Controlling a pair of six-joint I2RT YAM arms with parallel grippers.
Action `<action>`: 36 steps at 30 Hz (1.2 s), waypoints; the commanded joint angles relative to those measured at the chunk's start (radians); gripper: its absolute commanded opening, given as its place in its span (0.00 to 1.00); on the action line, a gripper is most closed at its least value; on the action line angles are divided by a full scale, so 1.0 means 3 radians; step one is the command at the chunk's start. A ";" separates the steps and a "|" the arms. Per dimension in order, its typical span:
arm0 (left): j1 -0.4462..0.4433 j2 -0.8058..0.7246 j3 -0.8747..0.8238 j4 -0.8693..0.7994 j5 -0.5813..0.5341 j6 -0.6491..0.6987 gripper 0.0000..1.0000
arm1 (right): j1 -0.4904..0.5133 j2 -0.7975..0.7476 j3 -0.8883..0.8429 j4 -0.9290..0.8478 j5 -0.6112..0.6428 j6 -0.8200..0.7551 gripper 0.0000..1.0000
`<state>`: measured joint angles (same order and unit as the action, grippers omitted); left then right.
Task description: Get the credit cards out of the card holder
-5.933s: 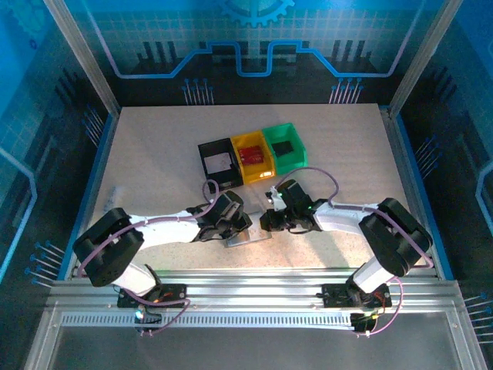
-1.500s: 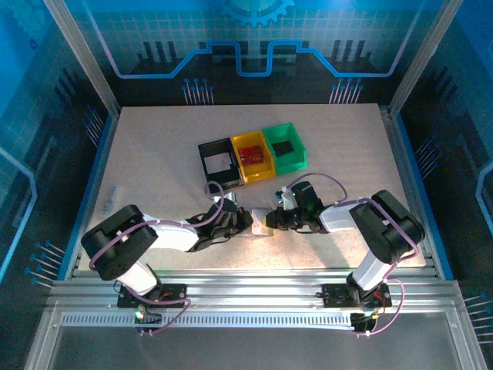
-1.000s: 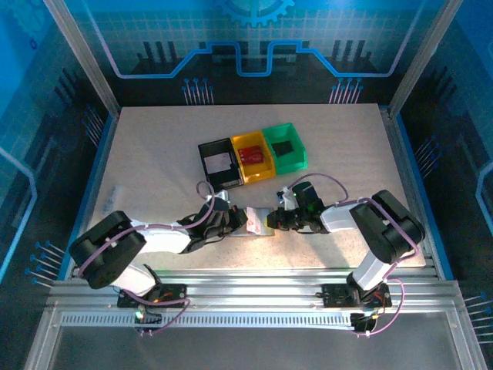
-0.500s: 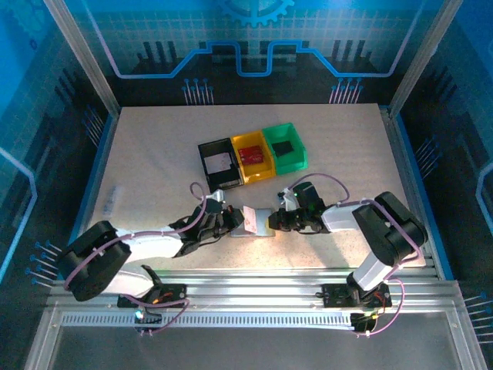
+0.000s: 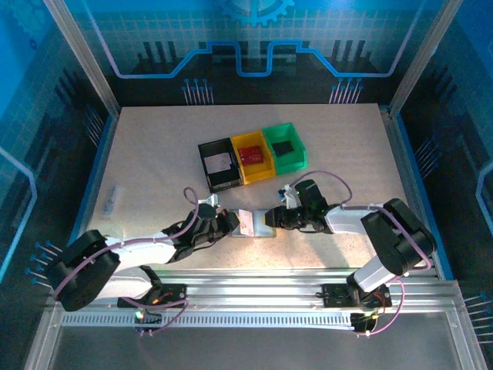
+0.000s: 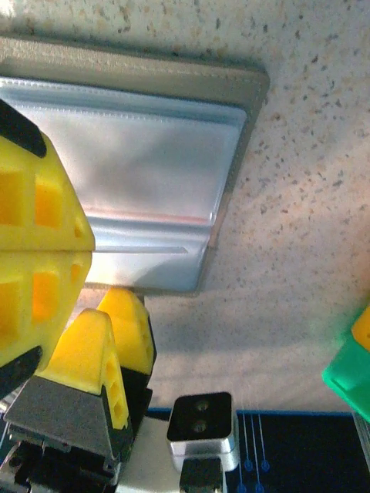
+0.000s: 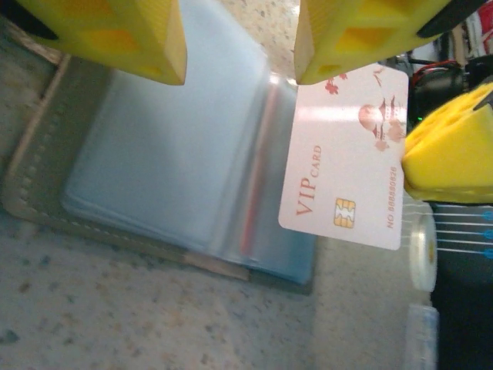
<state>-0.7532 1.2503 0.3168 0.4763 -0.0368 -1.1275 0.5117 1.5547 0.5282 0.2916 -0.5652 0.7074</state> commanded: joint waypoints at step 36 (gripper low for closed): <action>-0.0158 -0.0477 -0.0165 0.0248 -0.0163 -0.0221 0.00 | 0.0339 0.0373 -0.0468 0.2732 -0.0535 0.0968 0.44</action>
<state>-0.7906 1.1172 0.2775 0.5224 -0.0677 -1.1801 0.6025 1.6688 0.3859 1.0286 -0.7147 0.9905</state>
